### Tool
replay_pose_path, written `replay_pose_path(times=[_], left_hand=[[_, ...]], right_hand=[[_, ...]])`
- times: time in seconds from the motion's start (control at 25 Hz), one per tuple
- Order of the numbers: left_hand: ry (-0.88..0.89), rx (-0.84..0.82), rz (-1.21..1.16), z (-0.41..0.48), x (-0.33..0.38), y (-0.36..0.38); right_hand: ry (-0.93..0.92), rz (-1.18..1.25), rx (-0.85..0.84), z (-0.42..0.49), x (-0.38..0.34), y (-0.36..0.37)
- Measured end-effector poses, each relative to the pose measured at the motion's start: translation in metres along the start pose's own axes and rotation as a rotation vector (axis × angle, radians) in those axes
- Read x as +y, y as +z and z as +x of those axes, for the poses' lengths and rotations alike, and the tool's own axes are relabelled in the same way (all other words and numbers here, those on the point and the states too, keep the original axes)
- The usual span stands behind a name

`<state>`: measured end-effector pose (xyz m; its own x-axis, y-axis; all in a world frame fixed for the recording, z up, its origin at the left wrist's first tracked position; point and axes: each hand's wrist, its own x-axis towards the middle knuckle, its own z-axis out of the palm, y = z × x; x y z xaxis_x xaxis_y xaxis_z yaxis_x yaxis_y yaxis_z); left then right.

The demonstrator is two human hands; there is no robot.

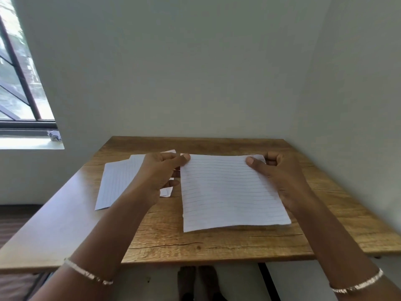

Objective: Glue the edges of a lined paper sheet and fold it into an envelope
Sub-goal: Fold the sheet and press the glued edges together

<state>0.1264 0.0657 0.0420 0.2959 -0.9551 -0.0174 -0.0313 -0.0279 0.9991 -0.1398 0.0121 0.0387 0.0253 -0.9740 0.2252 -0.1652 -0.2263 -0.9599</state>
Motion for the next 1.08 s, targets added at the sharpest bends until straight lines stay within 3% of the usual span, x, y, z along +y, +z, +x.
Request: replay_pose_path(times=[0.36,0.68,1.08], left_hand=[[-0.196,-0.078,0.131,0.071,-0.018,0.026],[-0.063,-0.013,0.314,0.086,-0.035,0.017],[-0.054,0.063,0.464,0.095,-0.041,0.016]], right_hand=[[-0.036,-0.508,0.08,0.041,0.026,-0.003],[-0.027,-0.561,0.075,0.049,0.046,0.012],[-0.03,-0.63,0.065,0.053,0.059,0.019]])
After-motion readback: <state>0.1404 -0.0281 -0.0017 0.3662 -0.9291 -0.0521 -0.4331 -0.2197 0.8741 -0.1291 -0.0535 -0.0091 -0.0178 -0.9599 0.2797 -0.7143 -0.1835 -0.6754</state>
